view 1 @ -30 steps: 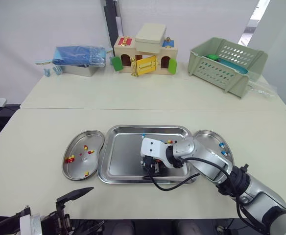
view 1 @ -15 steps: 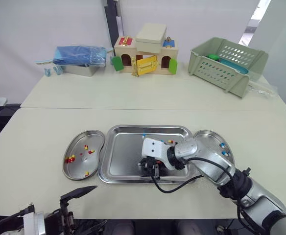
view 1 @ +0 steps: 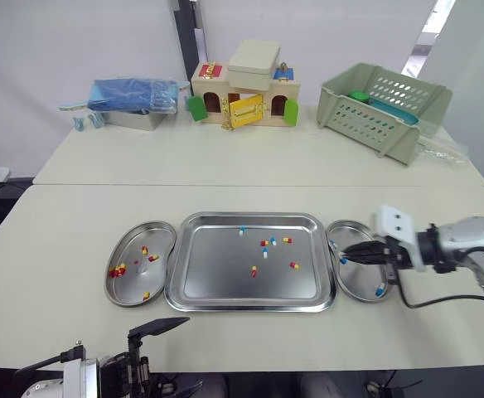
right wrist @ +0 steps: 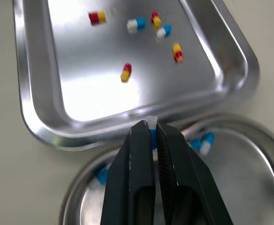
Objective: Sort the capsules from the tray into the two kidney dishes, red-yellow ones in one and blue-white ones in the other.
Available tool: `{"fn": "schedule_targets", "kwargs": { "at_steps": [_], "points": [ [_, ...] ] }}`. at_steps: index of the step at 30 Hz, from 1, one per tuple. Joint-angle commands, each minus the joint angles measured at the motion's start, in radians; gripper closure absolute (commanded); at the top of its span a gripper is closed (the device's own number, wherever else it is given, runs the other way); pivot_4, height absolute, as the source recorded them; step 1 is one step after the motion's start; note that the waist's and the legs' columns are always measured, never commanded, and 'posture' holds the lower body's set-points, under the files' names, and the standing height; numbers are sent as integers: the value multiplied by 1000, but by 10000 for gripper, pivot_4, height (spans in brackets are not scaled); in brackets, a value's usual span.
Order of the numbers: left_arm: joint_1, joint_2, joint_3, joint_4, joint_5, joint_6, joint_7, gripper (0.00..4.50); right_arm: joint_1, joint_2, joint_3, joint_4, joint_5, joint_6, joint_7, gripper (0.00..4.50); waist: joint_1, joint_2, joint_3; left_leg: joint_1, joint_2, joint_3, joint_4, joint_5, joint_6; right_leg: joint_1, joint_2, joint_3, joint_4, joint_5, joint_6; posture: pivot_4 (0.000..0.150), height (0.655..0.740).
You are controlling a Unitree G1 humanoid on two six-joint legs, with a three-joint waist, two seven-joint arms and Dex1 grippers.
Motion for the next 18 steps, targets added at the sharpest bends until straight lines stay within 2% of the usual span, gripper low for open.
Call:
{"fn": "schedule_targets", "kwargs": {
  "at_steps": [1,18],
  "points": [
    [-10,10,-15,-4,-20,-14,-17,0,33,-34,-51,11,-4,-52,20,44902,-2,0,0,0,0,0,0,0,0,0,0,0,0,0,0,1500,7400],
    [-26,12,-12,20,-8,-18,13,0,59,-43,-39,71,-40,-102,34,44902,-1,0,0,0,0,0,0,0,0,0,0,0,0,0,0,1500,7400]
  ]
}}
